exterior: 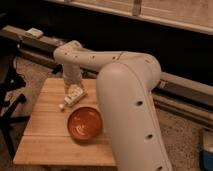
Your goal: Place the bottle in the ceramic bowl
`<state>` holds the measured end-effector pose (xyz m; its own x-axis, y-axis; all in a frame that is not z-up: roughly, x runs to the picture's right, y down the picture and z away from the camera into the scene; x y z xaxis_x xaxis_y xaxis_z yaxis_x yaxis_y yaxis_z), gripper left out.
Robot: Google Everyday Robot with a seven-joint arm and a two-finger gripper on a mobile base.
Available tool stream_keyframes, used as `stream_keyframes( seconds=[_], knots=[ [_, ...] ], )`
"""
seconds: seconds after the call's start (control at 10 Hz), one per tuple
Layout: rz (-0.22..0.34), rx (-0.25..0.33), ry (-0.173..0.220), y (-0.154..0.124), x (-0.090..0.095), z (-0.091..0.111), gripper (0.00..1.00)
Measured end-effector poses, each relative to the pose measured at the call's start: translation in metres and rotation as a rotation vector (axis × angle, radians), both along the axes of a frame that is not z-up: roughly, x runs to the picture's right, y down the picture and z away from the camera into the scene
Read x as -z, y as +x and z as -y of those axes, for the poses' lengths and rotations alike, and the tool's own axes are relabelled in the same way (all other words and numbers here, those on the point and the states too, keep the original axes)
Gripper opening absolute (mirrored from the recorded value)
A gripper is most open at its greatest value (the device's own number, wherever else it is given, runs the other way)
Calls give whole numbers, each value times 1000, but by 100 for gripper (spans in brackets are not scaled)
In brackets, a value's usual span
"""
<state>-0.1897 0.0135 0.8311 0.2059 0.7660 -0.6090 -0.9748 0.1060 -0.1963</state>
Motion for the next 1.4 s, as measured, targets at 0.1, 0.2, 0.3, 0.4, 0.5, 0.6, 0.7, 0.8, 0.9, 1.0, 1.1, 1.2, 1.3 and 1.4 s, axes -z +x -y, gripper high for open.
stream_keyframes(
  seconds=[0.1,0.2,0.3,0.4,0.5,0.6,0.7,0.8,0.9,1.0,1.1,1.2,1.3,1.4],
  knots=[
    [-6,-8,-2,-13,-7,0,65],
    [-20,-27,-9,-30,-18,-1,65],
    [-43,-56,-15,-42,-28,-2,65],
    [-73,-94,-25,-52,-39,-5,65],
    [-101,-129,-37,-57,-48,-9,65],
    [-124,-158,-47,-60,-57,-12,65],
    [-140,-180,-55,-61,-64,-14,65],
    [-156,-199,-61,-62,-71,-16,65],
    [-168,-209,-66,-63,-76,-19,65],
    [-179,-215,-68,-63,-77,-19,65],
    [-195,-219,-72,-59,-78,-21,65],
    [-211,-222,-76,-53,-77,-23,65],
    [-230,-226,-79,-44,-75,-24,65],
    [-244,-224,-79,-38,-74,-26,65]
  ],
)
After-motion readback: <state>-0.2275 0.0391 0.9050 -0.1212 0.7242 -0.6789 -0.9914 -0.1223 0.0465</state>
